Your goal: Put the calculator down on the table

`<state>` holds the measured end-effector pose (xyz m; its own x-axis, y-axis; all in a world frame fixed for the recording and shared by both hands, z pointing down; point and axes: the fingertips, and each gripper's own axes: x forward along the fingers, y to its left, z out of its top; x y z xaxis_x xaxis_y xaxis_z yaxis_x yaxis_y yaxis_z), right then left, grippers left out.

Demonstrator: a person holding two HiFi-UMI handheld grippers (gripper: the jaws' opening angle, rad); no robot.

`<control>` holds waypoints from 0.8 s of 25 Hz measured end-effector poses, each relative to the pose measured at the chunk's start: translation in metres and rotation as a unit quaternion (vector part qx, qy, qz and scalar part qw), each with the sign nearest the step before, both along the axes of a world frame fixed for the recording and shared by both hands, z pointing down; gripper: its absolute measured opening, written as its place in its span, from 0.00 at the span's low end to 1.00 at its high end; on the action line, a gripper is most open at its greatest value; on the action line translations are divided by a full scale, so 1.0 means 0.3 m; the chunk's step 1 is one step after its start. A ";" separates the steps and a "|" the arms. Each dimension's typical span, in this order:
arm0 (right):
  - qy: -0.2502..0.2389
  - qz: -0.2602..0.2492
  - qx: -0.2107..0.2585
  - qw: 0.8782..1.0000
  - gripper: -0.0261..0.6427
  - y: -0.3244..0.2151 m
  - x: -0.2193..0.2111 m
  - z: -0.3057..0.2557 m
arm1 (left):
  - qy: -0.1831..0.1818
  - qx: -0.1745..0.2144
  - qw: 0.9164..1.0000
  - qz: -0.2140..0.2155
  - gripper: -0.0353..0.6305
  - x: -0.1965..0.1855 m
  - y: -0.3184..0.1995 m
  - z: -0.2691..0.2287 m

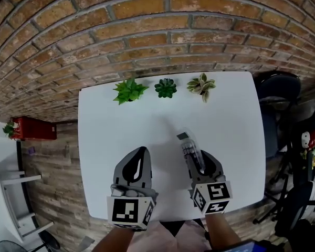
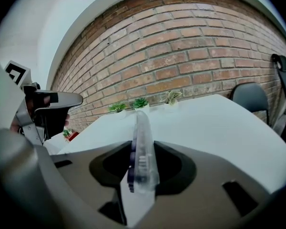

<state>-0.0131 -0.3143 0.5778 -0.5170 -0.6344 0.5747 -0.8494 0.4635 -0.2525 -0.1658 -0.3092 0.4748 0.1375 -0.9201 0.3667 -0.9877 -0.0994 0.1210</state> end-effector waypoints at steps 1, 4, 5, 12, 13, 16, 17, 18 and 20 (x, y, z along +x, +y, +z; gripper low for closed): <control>0.001 0.001 -0.001 1.000 0.25 -0.002 0.004 0.001 | 0.000 -0.001 1.000 0.002 0.08 0.004 0.000 0.001; 0.008 0.007 -0.005 1.000 0.28 -0.012 0.022 0.009 | -0.003 -0.002 1.000 0.005 0.08 0.011 -0.002 0.000; 0.011 0.010 -0.007 1.000 0.29 -0.015 0.031 0.012 | -0.003 -0.001 1.000 0.005 0.08 0.013 -0.004 -0.001; 0.020 0.023 -0.019 0.999 0.34 -0.034 0.077 0.034 | -0.005 0.000 1.000 0.012 0.08 0.032 -0.016 -0.004; 0.021 0.024 -0.021 0.999 0.35 -0.036 0.082 0.037 | -0.005 -0.001 1.000 0.013 0.08 0.034 -0.017 -0.003; 0.025 0.028 -0.025 0.999 0.36 -0.042 0.099 0.048 | -0.006 -0.002 1.000 0.014 0.08 0.040 -0.019 -0.001; 0.026 0.030 -0.026 0.999 0.37 -0.045 0.106 0.052 | -0.006 -0.002 1.000 0.014 0.08 0.041 -0.020 -0.001; 0.027 0.033 -0.027 0.999 0.37 -0.047 0.113 0.056 | -0.007 -0.002 1.000 0.014 0.08 0.042 -0.020 -0.001; 0.030 0.038 -0.028 0.998 0.38 -0.050 0.127 0.062 | -0.007 -0.002 1.000 0.015 0.08 0.045 -0.019 -0.003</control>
<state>0.0250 -0.3292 0.5964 -0.4326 -0.6359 0.6392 -0.8956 0.3844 -0.2238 -0.1524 -0.3149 0.4739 0.1596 -0.9144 0.3719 -0.9859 -0.1282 0.1077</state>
